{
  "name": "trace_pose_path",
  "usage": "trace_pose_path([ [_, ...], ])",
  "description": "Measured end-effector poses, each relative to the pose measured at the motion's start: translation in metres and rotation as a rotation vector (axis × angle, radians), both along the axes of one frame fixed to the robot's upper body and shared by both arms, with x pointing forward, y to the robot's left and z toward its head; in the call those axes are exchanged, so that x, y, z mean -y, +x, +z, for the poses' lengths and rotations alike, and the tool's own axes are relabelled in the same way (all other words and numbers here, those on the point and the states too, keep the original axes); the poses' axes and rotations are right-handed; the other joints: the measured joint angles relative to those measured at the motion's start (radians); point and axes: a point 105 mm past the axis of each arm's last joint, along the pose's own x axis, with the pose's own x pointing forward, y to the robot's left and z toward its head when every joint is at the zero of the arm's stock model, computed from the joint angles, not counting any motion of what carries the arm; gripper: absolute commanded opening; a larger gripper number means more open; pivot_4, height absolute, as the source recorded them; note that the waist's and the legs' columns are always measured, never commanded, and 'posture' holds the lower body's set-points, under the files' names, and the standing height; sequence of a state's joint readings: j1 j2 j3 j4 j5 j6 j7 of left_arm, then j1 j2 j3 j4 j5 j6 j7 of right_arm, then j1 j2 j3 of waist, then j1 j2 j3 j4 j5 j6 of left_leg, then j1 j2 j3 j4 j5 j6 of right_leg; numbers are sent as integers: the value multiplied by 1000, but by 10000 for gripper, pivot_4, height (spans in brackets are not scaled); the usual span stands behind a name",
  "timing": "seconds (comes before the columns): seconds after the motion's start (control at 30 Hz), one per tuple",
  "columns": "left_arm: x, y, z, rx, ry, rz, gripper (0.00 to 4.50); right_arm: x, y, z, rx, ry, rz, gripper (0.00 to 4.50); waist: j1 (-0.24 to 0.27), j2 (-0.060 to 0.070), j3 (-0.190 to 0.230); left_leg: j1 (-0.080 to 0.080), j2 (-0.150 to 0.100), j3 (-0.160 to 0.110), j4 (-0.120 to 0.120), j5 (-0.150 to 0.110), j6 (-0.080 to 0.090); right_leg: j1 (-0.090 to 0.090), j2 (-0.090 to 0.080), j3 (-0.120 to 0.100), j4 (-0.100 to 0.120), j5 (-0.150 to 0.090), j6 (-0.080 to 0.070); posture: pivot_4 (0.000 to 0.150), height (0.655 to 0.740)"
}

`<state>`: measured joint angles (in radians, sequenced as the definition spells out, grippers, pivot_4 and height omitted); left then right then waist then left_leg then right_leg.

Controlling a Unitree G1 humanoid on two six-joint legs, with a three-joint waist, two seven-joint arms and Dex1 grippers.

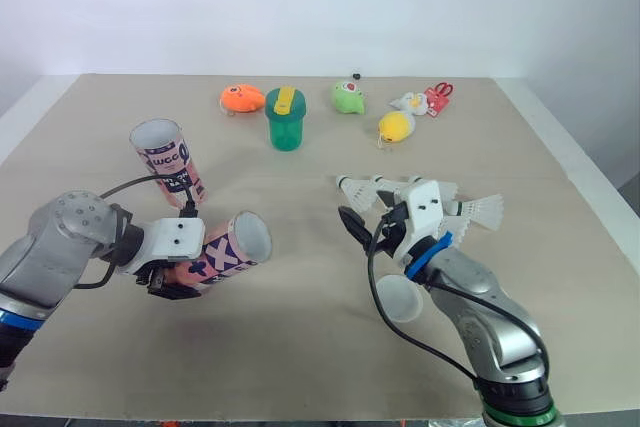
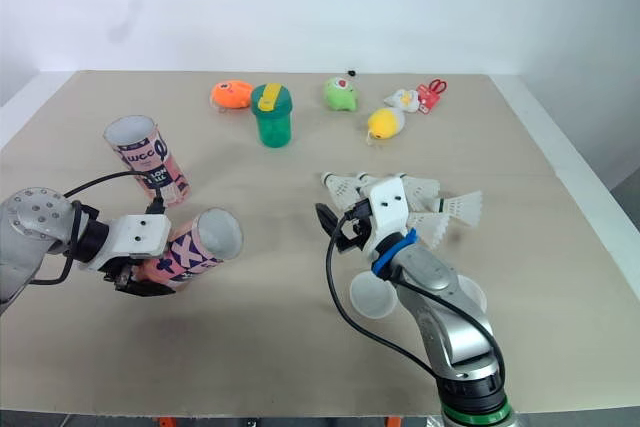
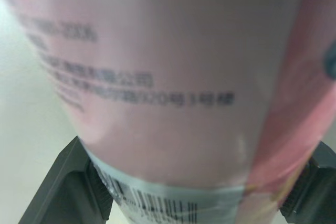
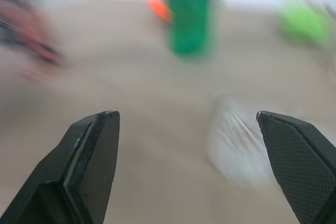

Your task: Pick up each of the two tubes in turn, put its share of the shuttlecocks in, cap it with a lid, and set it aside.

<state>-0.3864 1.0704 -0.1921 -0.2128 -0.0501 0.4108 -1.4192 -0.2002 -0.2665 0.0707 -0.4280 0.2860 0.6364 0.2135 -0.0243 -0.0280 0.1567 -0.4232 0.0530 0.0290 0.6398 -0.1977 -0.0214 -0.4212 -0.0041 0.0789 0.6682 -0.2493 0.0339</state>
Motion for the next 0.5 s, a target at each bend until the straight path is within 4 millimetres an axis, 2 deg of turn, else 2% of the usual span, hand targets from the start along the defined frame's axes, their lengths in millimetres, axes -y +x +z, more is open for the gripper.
trace_pose_path([
  [0.1,1,1,0,0,-5,-2,34423,-2,6,-11,-30,-31,-25,44549,1,1,0,0,-1,0,0,0,0,0,0,0,0,0,1,1500,7400],
  [0.17,2,2,0,-1,-6,-3,34423,-15,20,-15,-55,11,-25,44549,0,1,0,0,-1,0,0,0,0,0,0,1,0,1,1,1500,7400],
  [0.33,3,2,0,0,-12,-7,34423,-35,38,-16,-68,69,-19,44549,1,1,0,0,-1,0,0,0,1,1,-1,1,0,0,2,1500,7400],
  [0.5,3,1,-1,0,-14,0,34423,-39,53,-22,-83,90,-45,44549,0,1,0,0,-1,0,0,0,1,1,-1,1,0,1,2,1500,7400],
])
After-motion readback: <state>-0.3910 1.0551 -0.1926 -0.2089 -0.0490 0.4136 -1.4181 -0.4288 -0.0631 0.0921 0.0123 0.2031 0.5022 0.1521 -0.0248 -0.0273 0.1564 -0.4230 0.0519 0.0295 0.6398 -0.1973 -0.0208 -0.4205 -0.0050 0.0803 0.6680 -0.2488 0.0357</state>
